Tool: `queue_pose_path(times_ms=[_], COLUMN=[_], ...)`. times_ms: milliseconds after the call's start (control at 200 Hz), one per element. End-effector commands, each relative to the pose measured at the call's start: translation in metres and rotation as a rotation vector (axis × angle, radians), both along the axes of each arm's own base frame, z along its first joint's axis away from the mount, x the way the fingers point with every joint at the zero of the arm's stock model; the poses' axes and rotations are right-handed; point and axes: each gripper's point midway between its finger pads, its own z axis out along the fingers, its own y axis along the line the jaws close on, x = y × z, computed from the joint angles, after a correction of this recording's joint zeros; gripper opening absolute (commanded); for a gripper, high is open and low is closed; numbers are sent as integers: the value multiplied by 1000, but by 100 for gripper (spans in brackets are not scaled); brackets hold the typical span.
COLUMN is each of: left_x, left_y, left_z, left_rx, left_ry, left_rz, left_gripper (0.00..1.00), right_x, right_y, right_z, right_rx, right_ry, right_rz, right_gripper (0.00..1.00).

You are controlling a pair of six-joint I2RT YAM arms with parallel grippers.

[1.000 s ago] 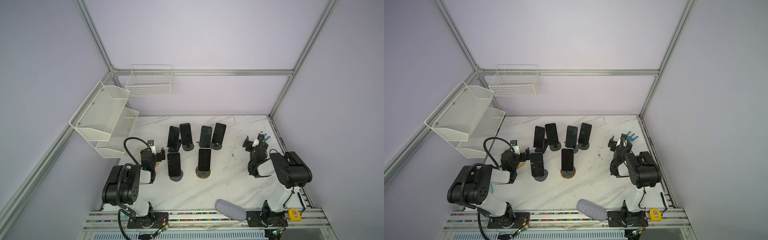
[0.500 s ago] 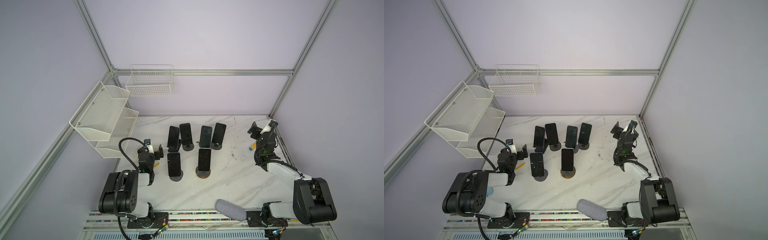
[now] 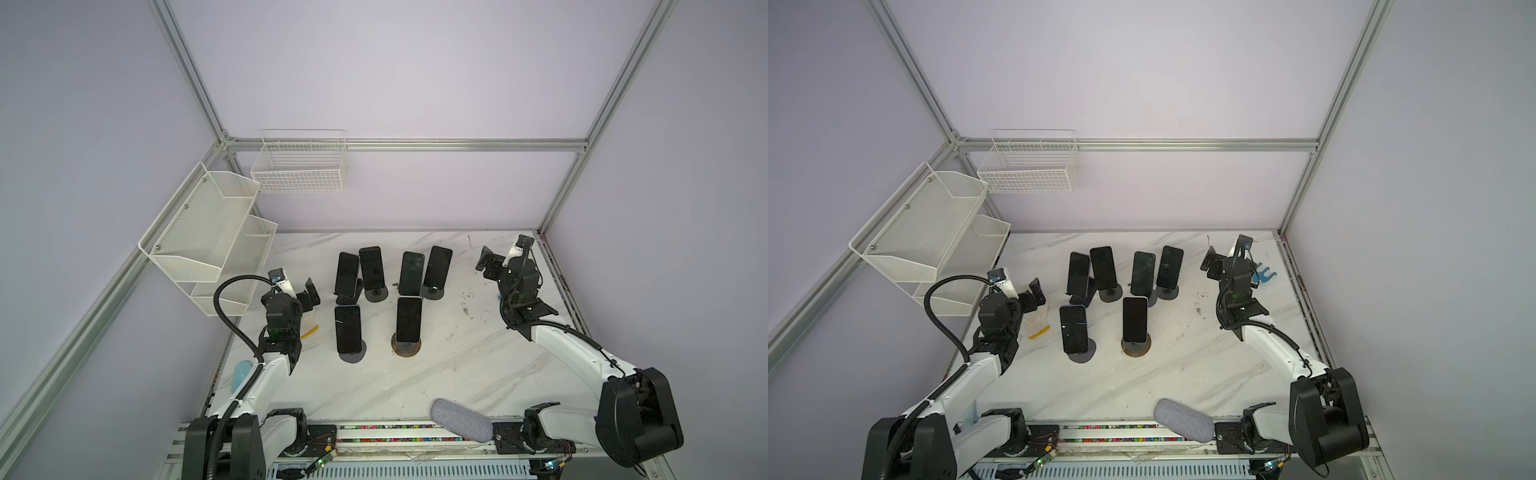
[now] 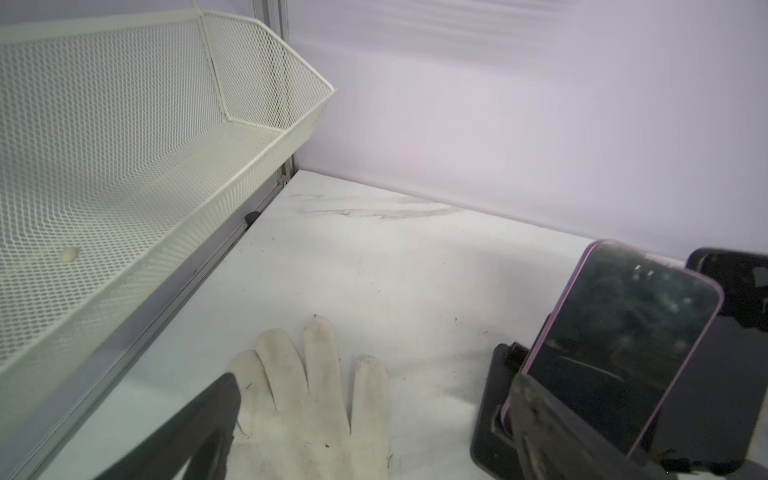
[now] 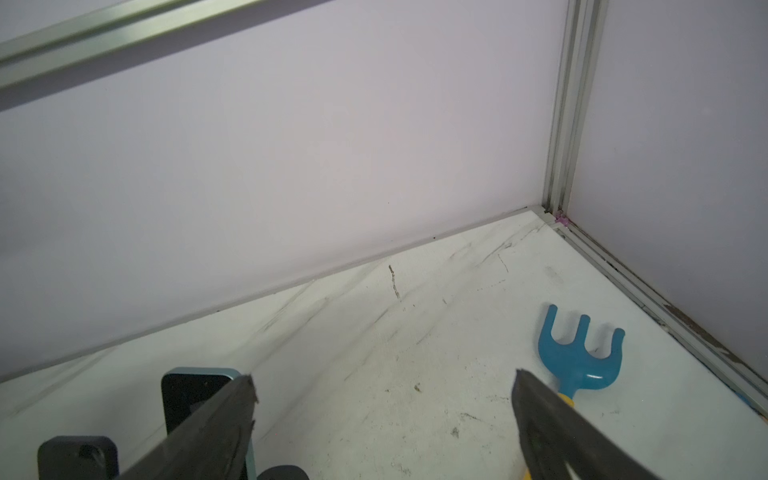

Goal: Remove the phone from the phone stand

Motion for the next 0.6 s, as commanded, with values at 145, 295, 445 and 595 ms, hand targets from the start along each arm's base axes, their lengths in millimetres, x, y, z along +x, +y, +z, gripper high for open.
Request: queue_pose_path(times_ms=[145, 295, 445, 595], left_x=[4, 13, 15, 27], left_y=[-25, -60, -75, -91], left_z=[95, 123, 124, 133], left_rx=[-206, -248, -298, -250], left_ry=[-42, 24, 126, 138], left_rz=[-96, -289, -376, -502], left_gripper=[100, 100, 100, 100], right_x=[2, -14, -21, -21], right_y=[20, 14, 46, 87], right_z=[-20, -23, -21, -46], right_rx=[8, 60, 92, 67], right_ry=[-67, -144, -207, -202], right_rz=[107, 95, 263, 414], right_gripper=[97, 97, 97, 97])
